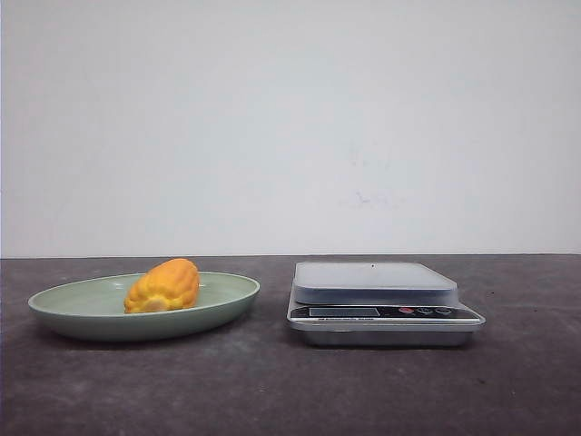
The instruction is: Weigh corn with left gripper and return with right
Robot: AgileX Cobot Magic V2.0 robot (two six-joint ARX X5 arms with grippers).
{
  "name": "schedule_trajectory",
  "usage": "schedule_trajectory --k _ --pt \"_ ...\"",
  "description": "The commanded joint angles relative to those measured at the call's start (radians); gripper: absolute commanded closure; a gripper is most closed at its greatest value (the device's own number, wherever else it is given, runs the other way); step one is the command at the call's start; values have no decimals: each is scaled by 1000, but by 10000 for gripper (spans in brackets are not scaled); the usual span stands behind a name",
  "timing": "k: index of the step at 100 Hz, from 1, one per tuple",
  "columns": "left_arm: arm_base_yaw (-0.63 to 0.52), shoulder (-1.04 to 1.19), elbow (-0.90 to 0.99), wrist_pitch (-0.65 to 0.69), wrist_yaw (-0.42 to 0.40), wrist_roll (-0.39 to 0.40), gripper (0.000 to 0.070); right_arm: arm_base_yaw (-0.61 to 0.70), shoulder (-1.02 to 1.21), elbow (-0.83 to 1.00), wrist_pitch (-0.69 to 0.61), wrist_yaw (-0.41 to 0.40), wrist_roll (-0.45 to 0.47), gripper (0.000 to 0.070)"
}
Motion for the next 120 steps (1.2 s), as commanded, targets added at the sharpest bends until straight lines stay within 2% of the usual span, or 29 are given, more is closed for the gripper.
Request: schedule_trajectory --k 1,49,69,82,98,110,120 --pt "0 -2 -18 -4 1 11 700 0 -1 -5 8 1 5 696" --pt "0 -2 -18 0 2 5 700 0 -1 -5 -1 -3 6 696" --pt "0 -2 -17 27 1 -10 699 0 -1 -5 6 -16 39 696" --pt "0 2 13 19 1 -100 694 0 0 27 8 -2 77 697" --pt "-2 69 151 9 2 -242 691 2 42 163 2 -4 164 697" --pt "-2 207 322 7 6 -242 691 2 139 308 -38 -19 186 697" --pt "-2 360 484 -28 42 -229 691 2 240 435 -103 -19 183 697"
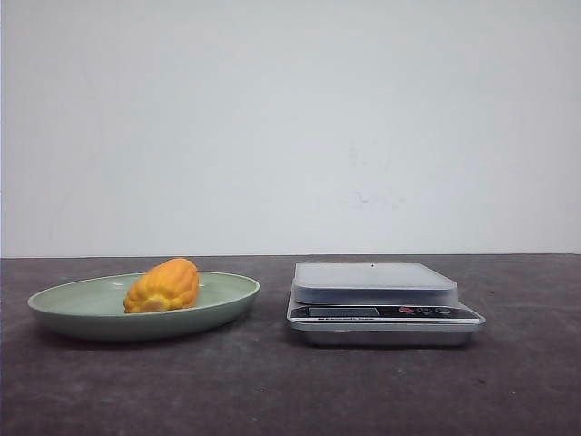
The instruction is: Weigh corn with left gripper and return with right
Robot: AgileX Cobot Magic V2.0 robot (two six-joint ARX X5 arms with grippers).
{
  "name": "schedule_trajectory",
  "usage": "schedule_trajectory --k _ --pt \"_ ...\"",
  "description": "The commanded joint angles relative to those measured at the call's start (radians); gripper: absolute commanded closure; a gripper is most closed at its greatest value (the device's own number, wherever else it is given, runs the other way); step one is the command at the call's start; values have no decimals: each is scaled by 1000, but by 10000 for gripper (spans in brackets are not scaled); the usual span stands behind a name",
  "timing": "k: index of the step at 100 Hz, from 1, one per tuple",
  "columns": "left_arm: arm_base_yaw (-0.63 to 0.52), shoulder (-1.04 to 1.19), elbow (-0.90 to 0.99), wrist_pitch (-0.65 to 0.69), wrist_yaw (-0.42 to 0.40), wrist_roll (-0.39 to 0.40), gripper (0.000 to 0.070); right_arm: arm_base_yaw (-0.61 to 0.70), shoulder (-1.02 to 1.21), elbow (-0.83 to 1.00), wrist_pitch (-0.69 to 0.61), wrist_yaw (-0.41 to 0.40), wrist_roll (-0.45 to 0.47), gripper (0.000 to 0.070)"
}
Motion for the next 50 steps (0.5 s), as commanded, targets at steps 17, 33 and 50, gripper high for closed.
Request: schedule_trajectory --k 17,33,50 --pt "-2 308 325 -75 179 44 553 1 174 236 -81 -65 -20 686" --pt "-4 413 453 -127 278 43 201 1 225 325 -103 -88 -21 298" --pt "-40 496 561 -203 296 56 201 2 228 377 -107 -126 -26 224"
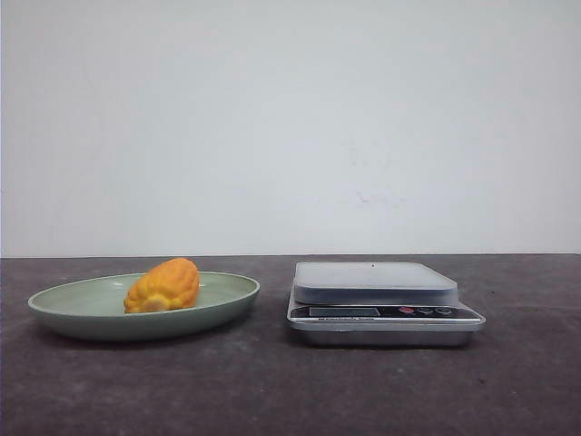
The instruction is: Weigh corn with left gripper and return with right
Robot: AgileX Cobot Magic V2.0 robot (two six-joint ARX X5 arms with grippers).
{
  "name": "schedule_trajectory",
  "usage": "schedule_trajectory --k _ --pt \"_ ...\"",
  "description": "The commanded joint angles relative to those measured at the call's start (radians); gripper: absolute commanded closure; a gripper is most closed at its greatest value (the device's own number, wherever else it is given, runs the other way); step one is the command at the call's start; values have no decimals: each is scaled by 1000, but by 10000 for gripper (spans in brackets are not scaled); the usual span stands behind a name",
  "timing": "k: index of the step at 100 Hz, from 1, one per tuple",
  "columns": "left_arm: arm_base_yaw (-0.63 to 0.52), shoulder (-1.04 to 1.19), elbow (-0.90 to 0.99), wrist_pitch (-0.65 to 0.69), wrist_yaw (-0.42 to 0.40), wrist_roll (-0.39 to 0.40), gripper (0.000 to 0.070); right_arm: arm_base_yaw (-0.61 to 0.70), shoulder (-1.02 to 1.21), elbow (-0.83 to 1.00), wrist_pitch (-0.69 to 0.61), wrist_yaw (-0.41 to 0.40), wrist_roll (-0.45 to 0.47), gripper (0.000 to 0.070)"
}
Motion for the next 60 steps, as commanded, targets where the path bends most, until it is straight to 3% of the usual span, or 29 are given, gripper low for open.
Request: schedule_trajectory --k 1,18,44,60 --pt "-24 37 49 -9 12 24 201 1 7 34 -1 -20 -10 224" --pt "-134 165 151 -35 8 57 202 2 61 115 -87 -70 -7 224" --pt "-327 397 202 -91 -141 111 202 2 210 251 -247 -137 -9 184" --pt "-391 555 202 -90 -169 111 202 2 264 294 -287 -156 -11 146"
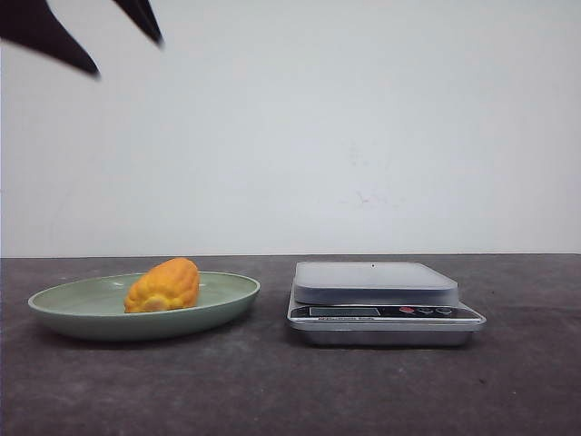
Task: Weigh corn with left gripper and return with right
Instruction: 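Lower the left gripper over the yellow corn cob on the green plate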
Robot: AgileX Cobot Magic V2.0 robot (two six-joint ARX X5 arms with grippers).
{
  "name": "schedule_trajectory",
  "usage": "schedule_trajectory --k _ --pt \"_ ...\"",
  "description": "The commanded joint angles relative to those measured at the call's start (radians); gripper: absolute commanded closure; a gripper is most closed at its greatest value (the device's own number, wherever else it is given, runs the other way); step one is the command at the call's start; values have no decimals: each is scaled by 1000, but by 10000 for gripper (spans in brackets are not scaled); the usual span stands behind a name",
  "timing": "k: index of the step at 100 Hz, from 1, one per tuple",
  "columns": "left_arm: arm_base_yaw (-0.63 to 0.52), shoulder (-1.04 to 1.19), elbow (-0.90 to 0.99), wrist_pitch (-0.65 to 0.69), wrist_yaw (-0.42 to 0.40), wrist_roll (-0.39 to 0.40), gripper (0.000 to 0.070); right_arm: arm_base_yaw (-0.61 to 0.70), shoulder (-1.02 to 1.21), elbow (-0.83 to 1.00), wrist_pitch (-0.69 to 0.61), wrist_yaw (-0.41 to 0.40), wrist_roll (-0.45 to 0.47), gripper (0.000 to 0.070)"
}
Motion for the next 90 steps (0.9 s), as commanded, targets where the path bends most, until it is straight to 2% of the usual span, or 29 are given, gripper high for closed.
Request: schedule_trajectory --k 1,9,37,70,76,85,90 --pt "-24 67 13 10 -24 14 202 2 12 26 -1 -7 -11 146" --pt "-50 149 13 14 -58 16 201 2 23 28 -14 -6 -20 146" --pt "-76 397 13 16 -66 4 202 2 35 28 -29 -3 -45 146" --pt "-98 488 12 12 -66 -15 208 2 35 28 -27 -2 -45 146" --pt "-103 489 12 9 -66 -16 258 2 35 28 -26 -2 -45 146" --pt "-109 489 11 3 -66 -15 436 2 35 28 -25 -2 -45 146" --pt "-109 489 11 -7 -65 -16 473 2 35 28 -24 -2 -45 146"
